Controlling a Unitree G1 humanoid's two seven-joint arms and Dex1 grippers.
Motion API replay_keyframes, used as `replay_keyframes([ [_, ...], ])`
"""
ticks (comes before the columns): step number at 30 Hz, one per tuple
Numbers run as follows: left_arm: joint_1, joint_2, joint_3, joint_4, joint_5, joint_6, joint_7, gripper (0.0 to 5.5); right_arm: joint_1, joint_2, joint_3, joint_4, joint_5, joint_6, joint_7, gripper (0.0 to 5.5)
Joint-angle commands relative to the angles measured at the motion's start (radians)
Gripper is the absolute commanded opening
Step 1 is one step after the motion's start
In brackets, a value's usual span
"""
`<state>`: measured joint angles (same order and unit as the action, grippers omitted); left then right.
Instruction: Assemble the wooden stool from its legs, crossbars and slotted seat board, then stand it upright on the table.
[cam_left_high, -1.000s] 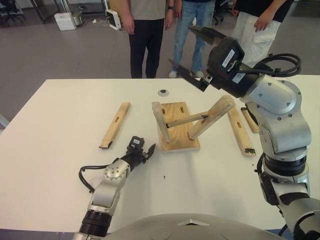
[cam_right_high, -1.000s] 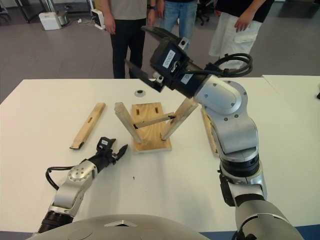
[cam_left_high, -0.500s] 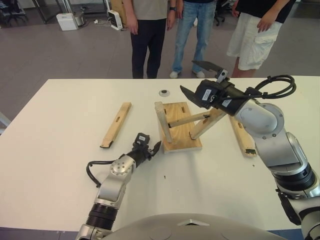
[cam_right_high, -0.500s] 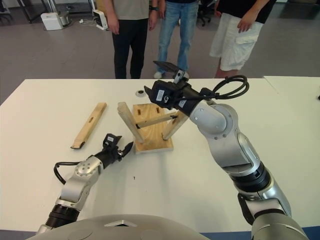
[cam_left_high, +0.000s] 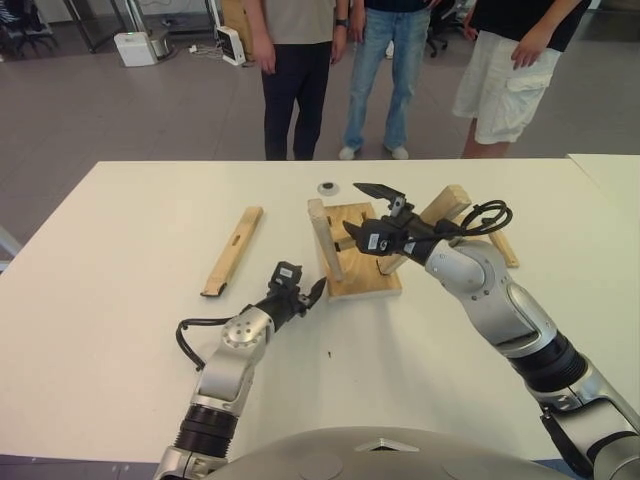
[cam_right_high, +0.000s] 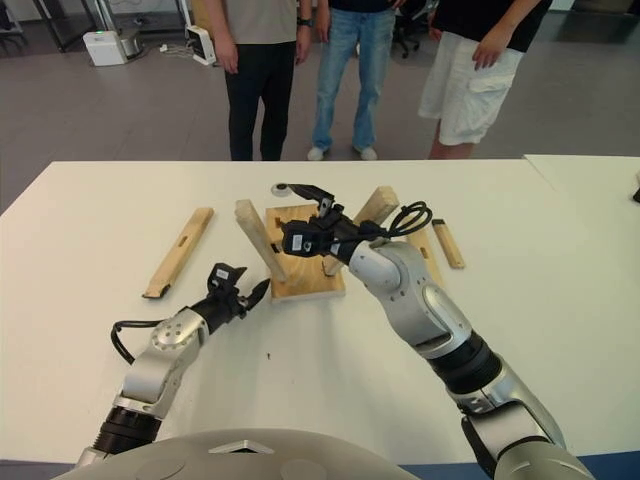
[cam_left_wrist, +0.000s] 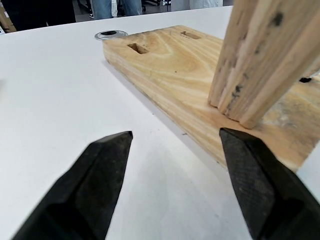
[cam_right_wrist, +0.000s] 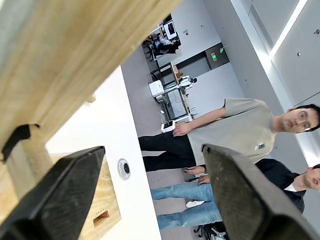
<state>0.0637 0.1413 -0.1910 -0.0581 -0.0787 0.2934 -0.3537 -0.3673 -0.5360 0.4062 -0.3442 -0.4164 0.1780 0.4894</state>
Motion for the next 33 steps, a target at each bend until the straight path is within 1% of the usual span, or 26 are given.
replay_keyframes([
  [1,0.007,0.002,0.006,-0.002,-0.004,0.003,0.001,3.21,-0.161,0.029,-0.149,-0.100,0.035,0.026,-0.019,3.63],
  [3,0.020,0.006,0.007,-0.011,-0.005,0.004,-0.001,3.21,-0.192,0.054,-0.176,-0.141,0.031,0.036,-0.034,3.63],
  [4,0.025,0.007,0.007,-0.014,-0.005,0.006,-0.001,3.21,-0.163,0.056,-0.161,-0.134,0.013,0.028,-0.038,3.63],
  [5,0.029,0.006,0.006,-0.017,-0.005,0.007,-0.001,3.21,-0.115,0.050,-0.134,-0.116,-0.007,0.018,-0.036,3.63],
  [8,0.036,0.003,-0.002,-0.023,-0.001,0.011,0.000,3.21,0.108,-0.004,0.027,0.088,-0.100,-0.040,-0.030,3.63],
  [10,0.031,0.002,-0.002,-0.022,-0.003,0.017,-0.003,3.21,0.224,-0.032,0.080,0.221,-0.132,-0.055,-0.029,3.63],
  [12,0.029,0.003,0.002,-0.020,-0.005,0.018,-0.004,3.21,0.235,-0.015,0.078,0.265,-0.126,-0.081,-0.046,3.63],
  [15,0.018,-0.003,0.000,-0.010,-0.001,0.017,-0.002,3.21,0.183,0.025,0.067,0.280,-0.102,-0.125,-0.071,3.63],
  [17,0.015,-0.008,-0.002,-0.001,0.000,0.011,0.001,3.21,0.141,0.048,0.025,0.252,-0.058,-0.148,-0.080,3.63],
  [18,0.015,-0.009,-0.001,0.004,0.000,0.006,0.002,3.21,0.106,0.063,-0.015,0.210,-0.013,-0.134,-0.070,3.63],
  [20,0.014,-0.010,0.001,0.008,0.002,-0.003,0.003,3.21,-0.004,0.120,-0.116,0.084,0.127,-0.025,-0.033,3.63],
  [22,0.010,-0.005,0.013,-0.016,-0.009,-0.026,-0.006,3.21,-0.123,0.219,-0.229,-0.025,0.307,0.138,-0.027,3.63],
  [24,-0.010,0.009,0.079,-0.095,-0.087,-0.051,-0.047,3.21,-0.278,0.303,-0.384,-0.085,0.513,0.306,-0.064,3.63],
  [25,-0.028,0.024,0.120,-0.139,-0.135,-0.063,-0.074,3.21,-0.341,0.321,-0.465,-0.083,0.596,0.362,-0.091,3.63],
  [27,-0.074,0.049,0.228,-0.234,-0.253,-0.070,-0.103,3.21,-0.416,0.315,-0.617,-0.011,0.700,0.407,-0.143,3.63],
  [28,-0.104,0.056,0.286,-0.279,-0.309,-0.065,-0.090,3.21,-0.398,0.279,-0.658,0.046,0.686,0.372,-0.155,3.63],
  [29,-0.128,0.061,0.335,-0.314,-0.342,-0.054,-0.058,3.21,-0.341,0.254,-0.686,0.093,0.659,0.323,-0.167,3.63],
  [30,-0.142,0.062,0.363,-0.340,-0.325,-0.034,-0.002,3.21,-0.258,0.247,-0.700,0.123,0.630,0.270,-0.181,3.63],
  [32,-0.137,0.050,0.366,-0.384,-0.265,0.004,0.102,3.21,-0.129,0.260,-0.694,0.148,0.600,0.178,-0.193,3.63],
  [33,-0.126,0.024,0.333,-0.409,-0.216,0.024,0.162,3.21,-0.079,0.275,-0.691,0.165,0.591,0.135,-0.203,3.63],
])
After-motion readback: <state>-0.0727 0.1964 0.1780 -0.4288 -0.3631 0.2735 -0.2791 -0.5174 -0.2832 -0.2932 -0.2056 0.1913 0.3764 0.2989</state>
